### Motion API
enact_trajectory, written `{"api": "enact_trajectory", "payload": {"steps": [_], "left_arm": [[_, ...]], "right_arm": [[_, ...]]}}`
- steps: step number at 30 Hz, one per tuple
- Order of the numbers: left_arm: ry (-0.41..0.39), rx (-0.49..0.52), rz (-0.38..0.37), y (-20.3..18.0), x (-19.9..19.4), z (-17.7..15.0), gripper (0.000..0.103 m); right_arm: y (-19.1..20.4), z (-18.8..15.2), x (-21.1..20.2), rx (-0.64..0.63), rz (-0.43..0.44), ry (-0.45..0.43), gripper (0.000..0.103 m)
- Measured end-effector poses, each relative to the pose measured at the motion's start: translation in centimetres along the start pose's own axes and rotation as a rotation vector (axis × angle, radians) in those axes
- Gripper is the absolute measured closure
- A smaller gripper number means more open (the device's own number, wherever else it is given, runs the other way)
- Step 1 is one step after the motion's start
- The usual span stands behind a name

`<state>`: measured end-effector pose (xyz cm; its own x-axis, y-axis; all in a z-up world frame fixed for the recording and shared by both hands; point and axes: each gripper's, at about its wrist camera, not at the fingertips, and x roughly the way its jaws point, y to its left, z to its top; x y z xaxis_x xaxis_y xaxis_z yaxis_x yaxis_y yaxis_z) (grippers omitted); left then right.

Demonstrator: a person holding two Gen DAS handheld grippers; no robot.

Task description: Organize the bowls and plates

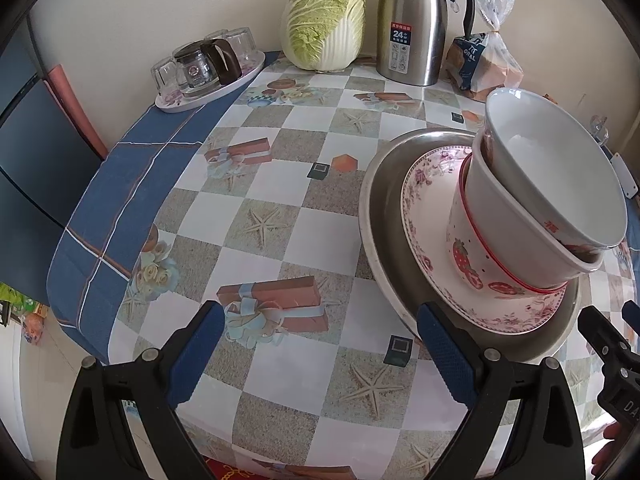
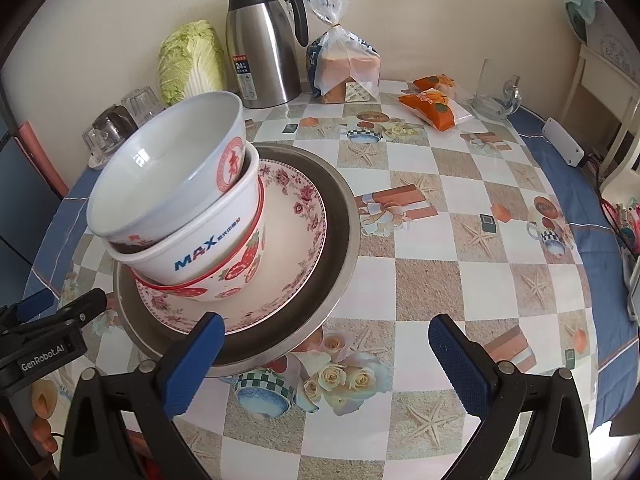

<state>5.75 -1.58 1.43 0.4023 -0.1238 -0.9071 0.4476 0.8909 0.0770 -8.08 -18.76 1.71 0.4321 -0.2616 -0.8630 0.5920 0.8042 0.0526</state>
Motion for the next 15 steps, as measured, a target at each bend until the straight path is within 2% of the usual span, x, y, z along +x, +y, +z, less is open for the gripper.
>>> {"api": "enact_trajectory", "payload": {"steps": [15], "left_arm": [[-0.006,-0.019,-0.01,0.21,-0.01,0.09,0.006]], "right_arm": [[-0.22,0.11,-0.01,0.01,-0.009,-0.001,0.0]]}}
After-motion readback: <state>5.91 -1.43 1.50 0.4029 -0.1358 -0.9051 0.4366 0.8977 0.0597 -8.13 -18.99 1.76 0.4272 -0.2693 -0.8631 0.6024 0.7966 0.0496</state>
